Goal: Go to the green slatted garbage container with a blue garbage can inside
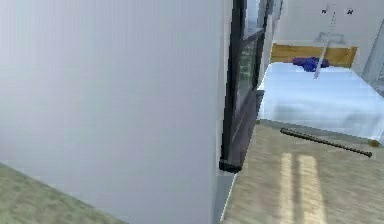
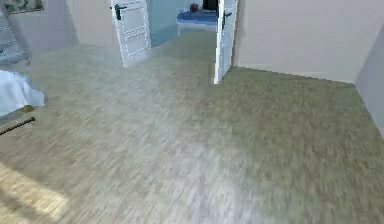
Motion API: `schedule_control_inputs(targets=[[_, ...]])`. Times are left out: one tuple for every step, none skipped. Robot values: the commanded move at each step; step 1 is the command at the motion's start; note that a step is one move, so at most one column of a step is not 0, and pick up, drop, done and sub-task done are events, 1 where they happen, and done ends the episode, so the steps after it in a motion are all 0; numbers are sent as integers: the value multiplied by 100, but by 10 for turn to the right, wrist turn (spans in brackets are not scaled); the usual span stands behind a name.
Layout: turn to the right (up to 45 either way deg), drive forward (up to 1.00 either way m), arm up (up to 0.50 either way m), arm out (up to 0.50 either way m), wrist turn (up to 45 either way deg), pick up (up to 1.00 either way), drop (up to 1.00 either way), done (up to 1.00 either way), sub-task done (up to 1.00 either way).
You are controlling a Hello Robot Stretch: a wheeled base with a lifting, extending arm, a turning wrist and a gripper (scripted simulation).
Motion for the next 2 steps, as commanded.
schedule_control_inputs(targets=[[-270, 0, 0, 0, 0, 0, 0, 0, 0], [-30, 0, 0, 0, 0, 0, 0, 0, 0]])
